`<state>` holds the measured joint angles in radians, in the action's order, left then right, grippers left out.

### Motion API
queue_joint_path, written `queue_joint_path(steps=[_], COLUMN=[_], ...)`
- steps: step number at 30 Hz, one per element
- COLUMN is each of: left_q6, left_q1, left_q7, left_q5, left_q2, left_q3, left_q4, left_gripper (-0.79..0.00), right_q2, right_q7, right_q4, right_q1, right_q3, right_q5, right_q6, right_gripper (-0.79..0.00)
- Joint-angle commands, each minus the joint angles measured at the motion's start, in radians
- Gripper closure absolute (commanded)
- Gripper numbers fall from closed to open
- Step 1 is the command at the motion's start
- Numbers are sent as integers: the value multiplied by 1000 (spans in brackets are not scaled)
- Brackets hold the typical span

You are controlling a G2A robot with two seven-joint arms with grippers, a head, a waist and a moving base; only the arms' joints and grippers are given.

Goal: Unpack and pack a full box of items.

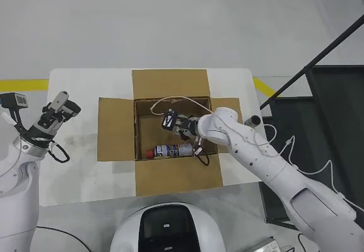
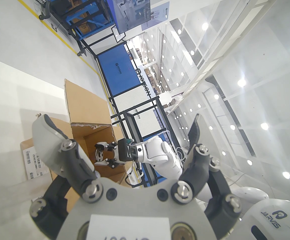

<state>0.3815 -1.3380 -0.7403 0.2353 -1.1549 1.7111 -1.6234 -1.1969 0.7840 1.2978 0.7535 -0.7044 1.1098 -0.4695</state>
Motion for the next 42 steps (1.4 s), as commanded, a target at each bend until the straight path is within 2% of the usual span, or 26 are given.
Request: queue_joint_path(steps=[1,9,16,17,19,20,21,22,28,32,35,38,40,42], left_q6=[0,0,0,0,0,0,0,0,0,0,0,0,0,0], left_q1=[0,0,0,0,0,0,0,0,0,0,0,0,0,0], left_q7=[0,0,0,0,0,0,0,0,0,0,0,0,0,0], left_q5=[0,0,0,0,0,0,0,0,0,0,0,0,0,0], left_q2=[0,0,0,0,0,0,0,0,0,0,0,0,0,0], left_q3=[0,0,0,0,0,0,0,0,0,0,0,0,0,0], left_q4=[0,0,0,0,0,0,0,0,0,0,0,0,0,0], left_gripper=[-785,-785,-785,-785,-785,-785,-785,-785,-785,-785,-785,-785,-785,-785], right_q2=[-16,-78,-116,-120,-128,-132,-135,-138,-144,-124,-86,-33,7,46], right_q7=[0,-18,-49,-52,-54,-51,-53,-56,-80,-111,-113,-106,-96,-78], right_q4=[-50,-208,-320,-333,-357,-365,-372,-379,-391,-327,-213,-43,94,220], right_q1=[-26,-100,-134,-138,-146,-151,-153,-155,-155,-133,-91,-6,75,168], right_q3=[24,100,134,137,142,148,151,152,150,113,57,-45,-138,-239], right_q5=[-12,-39,-40,-40,-36,-27,-25,-24,-6,10,57,81,71,20], right_q6=[3,11,-3,-4,-7,-12,-18,-20,-45,-64,-64,-80,-121,-206], right_gripper=[0,0,0,-31,-280,-449,-686,-785,-785,-785,-785,-785,-785,-785])
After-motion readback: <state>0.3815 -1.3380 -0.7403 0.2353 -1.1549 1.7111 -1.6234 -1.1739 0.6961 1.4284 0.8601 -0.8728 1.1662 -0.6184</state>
